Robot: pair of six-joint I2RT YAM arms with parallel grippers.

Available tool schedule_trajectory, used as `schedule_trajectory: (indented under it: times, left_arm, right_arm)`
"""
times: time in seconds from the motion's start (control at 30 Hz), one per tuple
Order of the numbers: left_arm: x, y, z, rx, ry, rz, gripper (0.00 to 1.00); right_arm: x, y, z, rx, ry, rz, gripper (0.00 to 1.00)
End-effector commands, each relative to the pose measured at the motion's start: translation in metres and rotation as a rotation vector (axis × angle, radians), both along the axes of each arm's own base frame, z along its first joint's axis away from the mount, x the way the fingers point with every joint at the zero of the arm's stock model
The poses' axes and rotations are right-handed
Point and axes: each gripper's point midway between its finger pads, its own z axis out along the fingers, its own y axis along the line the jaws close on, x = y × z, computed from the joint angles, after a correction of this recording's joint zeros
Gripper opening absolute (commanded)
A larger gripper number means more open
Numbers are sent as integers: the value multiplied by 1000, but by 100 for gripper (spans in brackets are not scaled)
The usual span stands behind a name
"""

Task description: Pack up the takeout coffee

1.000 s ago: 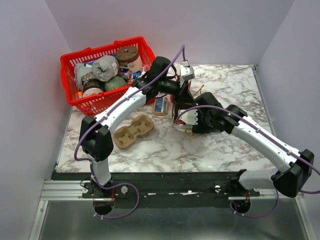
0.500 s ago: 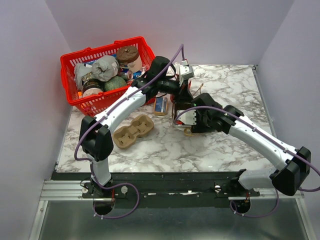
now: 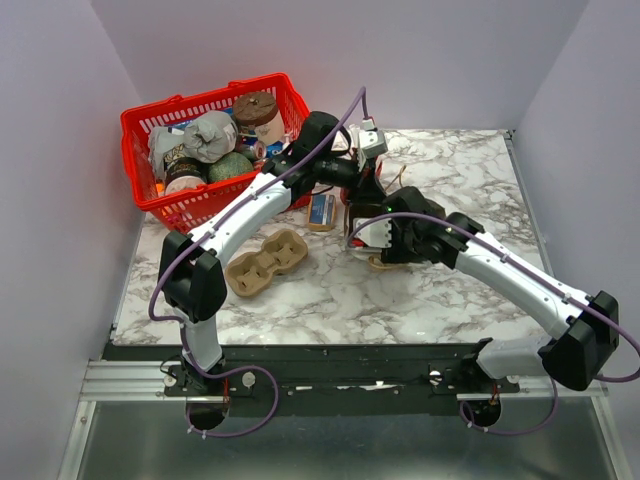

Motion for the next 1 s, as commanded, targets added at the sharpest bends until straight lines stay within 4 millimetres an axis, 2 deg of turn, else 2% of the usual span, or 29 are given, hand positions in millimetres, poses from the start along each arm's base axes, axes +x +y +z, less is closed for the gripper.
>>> schedule_trajectory:
  times: [0.0, 0.23, 0.37, 0.47, 0.53, 0.57, 0.63, 0.67, 0.73, 0.77, 0.97]
  left_arm:
    - [-8, 4, 9, -19, 1, -29, 0]
    - [-21, 7, 15, -27, -69, -95, 0]
    - [-37, 5, 13, -35, -95, -141, 0]
    - [-42, 4, 15, -41, -121, -143, 0]
    - [-44, 2, 16, -48, -132, -144, 0]
    - [-44, 1, 15, -48, -128, -141, 0]
    - [-44, -2, 22, -71, -131, -128, 0]
    - [-45, -3, 19, -72, -114, -123, 0]
    - [-50, -6, 23, -89, -107, -122, 0]
    - [-49, -7, 19, -83, -102, -110, 0]
    - [-54, -8, 25, -96, -129, -113, 0]
  right_arm:
    - [8, -14, 0, -14, -40, -62, 0]
    - [7, -17, 4, 33, -47, -99, 1]
    - [3, -17, 1, 63, -49, -94, 1]
    - [-2, -17, -5, 91, -43, -86, 1]
    - [-4, -16, 1, 130, -80, -74, 1]
    - [-9, -17, -8, 138, -66, -63, 1]
    - [-11, -17, -1, 190, -102, -58, 1]
    - [-15, -19, -9, 190, -91, -52, 1]
    - [-17, -21, -6, 228, -115, -57, 0]
    - [-19, -21, -9, 237, -109, -55, 0]
    - [-20, -32, -30, 219, -105, -77, 0]
